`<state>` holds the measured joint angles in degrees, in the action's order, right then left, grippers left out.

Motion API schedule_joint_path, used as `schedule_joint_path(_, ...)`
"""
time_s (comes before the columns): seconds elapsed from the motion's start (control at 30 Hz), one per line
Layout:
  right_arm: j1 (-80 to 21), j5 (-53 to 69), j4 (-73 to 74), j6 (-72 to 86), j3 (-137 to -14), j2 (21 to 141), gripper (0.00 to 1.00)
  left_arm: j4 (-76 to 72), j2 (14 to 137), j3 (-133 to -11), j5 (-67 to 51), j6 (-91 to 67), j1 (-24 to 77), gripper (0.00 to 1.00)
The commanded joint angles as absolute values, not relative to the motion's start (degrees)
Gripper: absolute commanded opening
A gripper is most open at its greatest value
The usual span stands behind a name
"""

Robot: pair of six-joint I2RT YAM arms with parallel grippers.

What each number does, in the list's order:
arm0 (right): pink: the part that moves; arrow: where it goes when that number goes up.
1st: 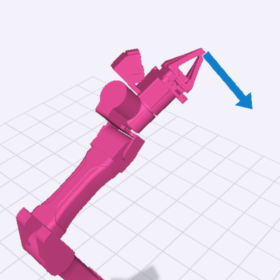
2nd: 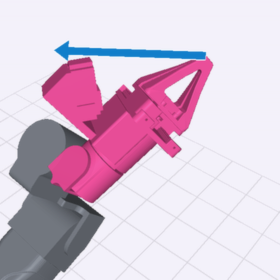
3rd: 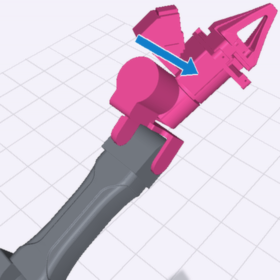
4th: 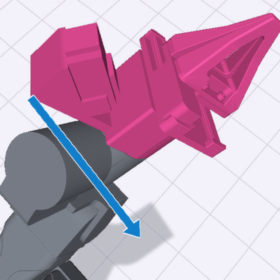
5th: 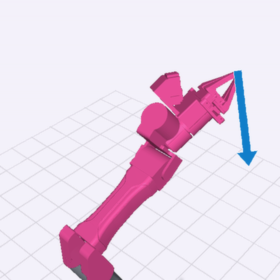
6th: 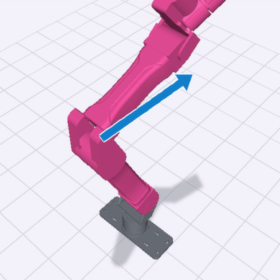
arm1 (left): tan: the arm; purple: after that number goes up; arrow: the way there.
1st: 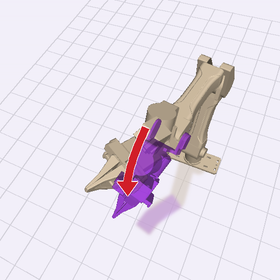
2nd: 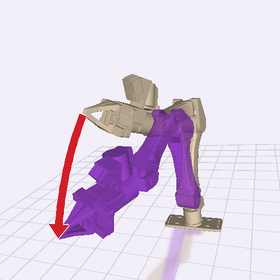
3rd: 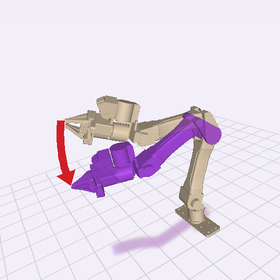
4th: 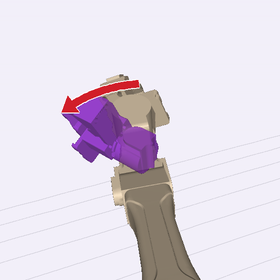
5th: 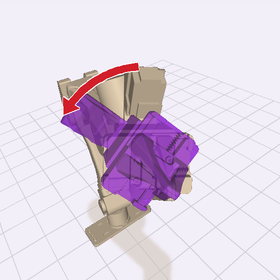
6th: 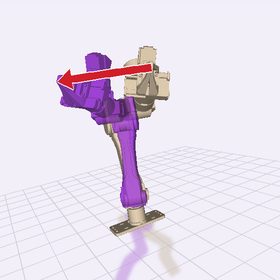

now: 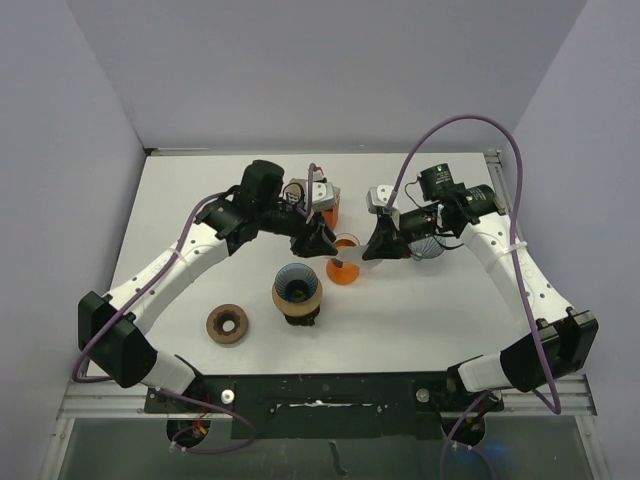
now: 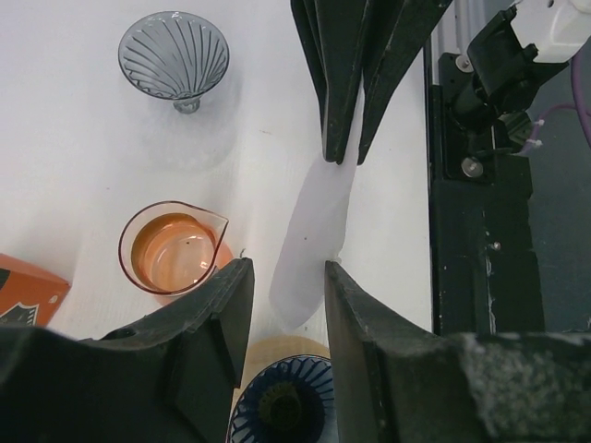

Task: Place the coffee filter in the dripper
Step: Place the coffee filter in the coffee dripper.

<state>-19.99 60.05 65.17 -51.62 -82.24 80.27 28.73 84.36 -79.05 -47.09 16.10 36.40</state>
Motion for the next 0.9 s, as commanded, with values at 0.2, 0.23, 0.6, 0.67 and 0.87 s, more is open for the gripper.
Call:
schedule_joint_path(0.2, -20.5, 61.0, 64.0, -52.6, -81.8, 79.1, 0.00, 22.3, 83.2, -79.7, -40.3, 12.1, 36.6, 0.19)
schedule_joint_path(0.23, -20.5, 61.0, 64.1, -52.6, -81.9, 79.0, 0.00, 22.6, 83.2, -79.8, -40.2, 12.6, 36.6, 0.18)
schedule_joint_path(0.6, -20.4, 60.2, 63.8, -52.8, -81.2, 78.8, 0.01, 28.5, 81.9, -81.0, -42.1, 20.1, 36.8, 0.23)
schedule_joint_path(0.67, -20.4, 59.9, 63.5, -52.8, -81.0, 78.8, 0.01, 31.5, 81.5, -81.9, -43.8, 23.0, 36.8, 0.26)
schedule_joint_path(0.87, -20.4, 59.7, 64.0, -52.7, -81.9, 79.2, 0.01, 34.9, 80.8, -83.3, -43.4, 27.1, 36.8, 0.33)
